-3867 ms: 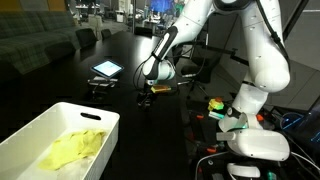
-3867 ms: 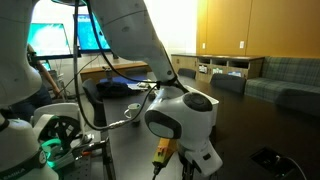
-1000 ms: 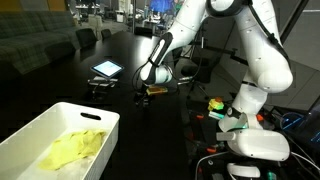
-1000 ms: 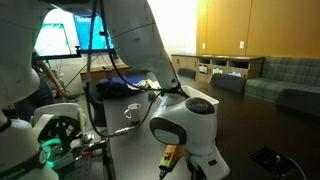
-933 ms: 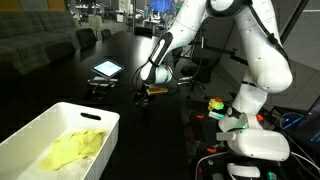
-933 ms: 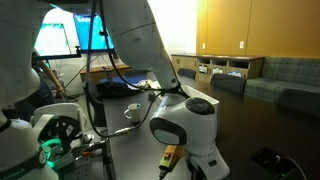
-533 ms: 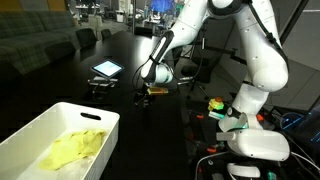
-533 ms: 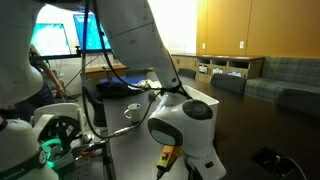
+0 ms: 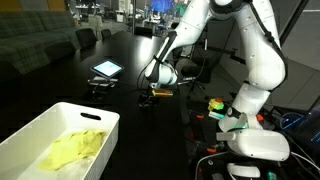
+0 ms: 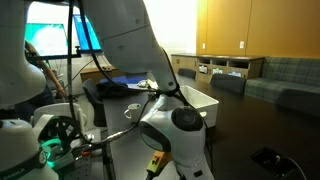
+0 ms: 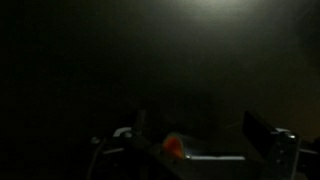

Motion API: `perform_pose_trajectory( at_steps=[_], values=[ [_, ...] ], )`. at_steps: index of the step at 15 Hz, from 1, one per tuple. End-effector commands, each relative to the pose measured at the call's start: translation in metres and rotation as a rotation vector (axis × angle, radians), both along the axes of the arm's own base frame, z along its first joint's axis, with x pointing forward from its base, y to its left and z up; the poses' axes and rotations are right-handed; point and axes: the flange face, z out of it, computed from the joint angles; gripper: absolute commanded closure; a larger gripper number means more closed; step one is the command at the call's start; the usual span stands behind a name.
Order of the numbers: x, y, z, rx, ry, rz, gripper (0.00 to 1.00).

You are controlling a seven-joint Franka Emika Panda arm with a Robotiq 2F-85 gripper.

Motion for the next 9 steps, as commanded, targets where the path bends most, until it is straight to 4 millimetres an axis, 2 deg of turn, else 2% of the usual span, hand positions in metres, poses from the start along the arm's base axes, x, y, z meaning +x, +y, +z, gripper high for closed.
perform_pose_trajectory(
  at_steps=[1,9],
  values=[
    [-0.017,0.000,0.011,-0.025,-0.034,-0.030,0.00],
    [-0.041,0.003,0.031,-0.121,-0.127,-0.120,0.00]
  ],
)
